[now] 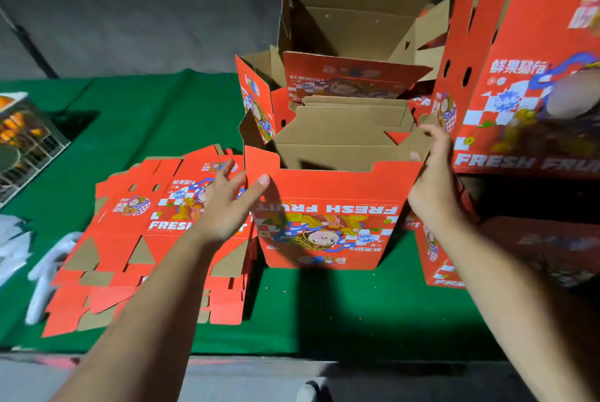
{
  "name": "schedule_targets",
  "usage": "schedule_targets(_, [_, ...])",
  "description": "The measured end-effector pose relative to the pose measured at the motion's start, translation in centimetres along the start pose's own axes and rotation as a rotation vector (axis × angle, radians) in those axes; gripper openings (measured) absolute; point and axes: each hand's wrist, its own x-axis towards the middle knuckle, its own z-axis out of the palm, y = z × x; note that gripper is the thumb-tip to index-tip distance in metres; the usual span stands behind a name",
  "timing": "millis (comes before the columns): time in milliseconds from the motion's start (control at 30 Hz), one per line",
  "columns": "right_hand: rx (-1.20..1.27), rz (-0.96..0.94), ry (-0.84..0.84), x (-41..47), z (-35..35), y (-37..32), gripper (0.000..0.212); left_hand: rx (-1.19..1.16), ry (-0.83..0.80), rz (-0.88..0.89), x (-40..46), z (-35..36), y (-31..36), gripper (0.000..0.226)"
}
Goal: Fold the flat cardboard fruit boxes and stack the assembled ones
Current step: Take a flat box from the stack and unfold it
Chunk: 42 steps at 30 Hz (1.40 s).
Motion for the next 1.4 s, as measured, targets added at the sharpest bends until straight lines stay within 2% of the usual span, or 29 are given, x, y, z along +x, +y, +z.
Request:
schedule_targets(33, [0.014, -0.015, -0.046, 0.3, 0.2, 0.3, 0.049, 0.124, -0.011, 0.0, 0.2, -0.1, 0.5, 0.046])
schedule_targets(100, [-0.074, 0.048, -0.074, 0.9, 0.2, 1.0, 0.016, 0.311, -0.029, 0.008, 0.5, 0.3, 0.6, 0.065])
schedule_targets(133, [-0.127, 0.134, -0.08, 1.2, 0.2, 1.1, 0.023, 0.327, -0.015, 0.016, 0.5, 0.7, 0.5, 0.071])
schedule_targets(200, [-0.128, 0.314, -0.126, 1.0, 0.0, 0.9, 0.075, 0.203, 0.049, 0.004, 0.6, 1.9, 0.5, 0.067])
schedule_targets(233, [-0.102, 0.338, -0.135, 1.0, 0.1, 0.8, 0.089, 0.128, 0.116, -0.012, 0.8, 2.6, 0.4, 0.06])
schedule_targets(267, [-0.095, 0.328, -0.154, 0.8, 0.5, 0.6, 0.091, 0.109, 0.21, -0.019, 1.0, 3.1, 0.3, 0.052])
schedule_targets(367, [-0.172, 0.232, -0.158, -0.3, 1.5, -0.3, 0.058, 0.248, 0.476, 0.023, 1.9, 3.5, -0.4, 0.039])
schedule_targets(400, [-0.135, 0.227, -0.152, -0.7, 2.0, -0.1, 0.06, 0.27, 0.507, 0.057, 2.2, 3.4, -0.6, 0.042])
schedule_targets(433, [-0.115, 0.204, -0.131, -1.1, 2.4, 0.1, 0.075, 0.263, 0.515, 0.07, 2.5, 3.2, -0.8, 0.053])
schedule_targets(500, [-0.096, 0.15, -0.092, -1.6, 2.6, 0.0, 0.103, 0.212, 0.503, 0.088, 3.1, 2.9, -0.8, 0.081])
schedule_targets(533, [-0.169, 0.062, -0.08, -1.5, 2.7, -0.3, 0.11, 0.195, 0.485, 0.136, 3.3, 2.8, -0.6, 0.09])
schedule_targets(600, [-0.319, -0.106, -0.105, -1.5, 2.9, -0.8, 0.115, 0.163, 0.355, 0.263, 3.7, 2.3, -0.4, 0.094])
schedule_targets(633, [-0.33, -0.159, -0.152, -1.6, 3.1, -1.3, 0.114, 0.18, 0.251, 0.331, 3.8, 2.0, -0.5, 0.086])
schedule_targets(700, [-0.327, -0.229, -0.25, -2.2, 3.4, -1.8, 0.106, 0.323, 0.057, 0.469, 4.2, 0.9, -0.4, 0.062])
schedule_targets(733, [-0.333, -0.254, -0.283, -2.4, 3.4, -1.8, 0.1, 0.401, -0.003, 0.521, 4.6, 0.4, -0.3, 0.058])
schedule_targets(833, [-0.338, -0.279, -0.282, -2.4, 3.5, -1.7, 0.084, 0.533, -0.047, 0.561, 5.9, -0.1, 0.2, 0.052])
schedule_targets(933, [-0.358, -0.26, -0.257, -2.1, 4.0, -2.0, 0.074, 0.658, -0.143, 0.503, 7.8, 0.9, 1.1, 0.073])
schedule_targets(1100, [-0.496, -0.278, -0.292, -2.6, 4.2, -1.2, 0.044, 0.828, 0.006, 0.305, 9.2, 2.7, 1.5, 0.087])
schedule_targets(1167, [-0.484, -0.216, -0.288, -2.1, 3.9, -1.7, 0.042, 0.798, 0.06, 0.301, 9.3, 3.1, 1.5, 0.09])
schedule_targets(1233, [-0.387, -0.085, -0.204, -0.8, 4.2, -2.5, 0.056, 0.67, 0.14, 0.307, 9.3, 3.1, 1.3, 0.085])
schedule_targets(1333, [-0.065, 0.204, -0.105, 1.2, 5.1, -3.5, 0.067, 0.306, 0.081, 0.349, 9.3, 2.3, 0.9, 0.06])
schedule_targets(1400, [-0.072, 0.246, -0.207, 1.5, 5.6, -3.3, 0.067, 0.094, 0.034, 0.303, 9.1, 1.9, 0.7, 0.052])
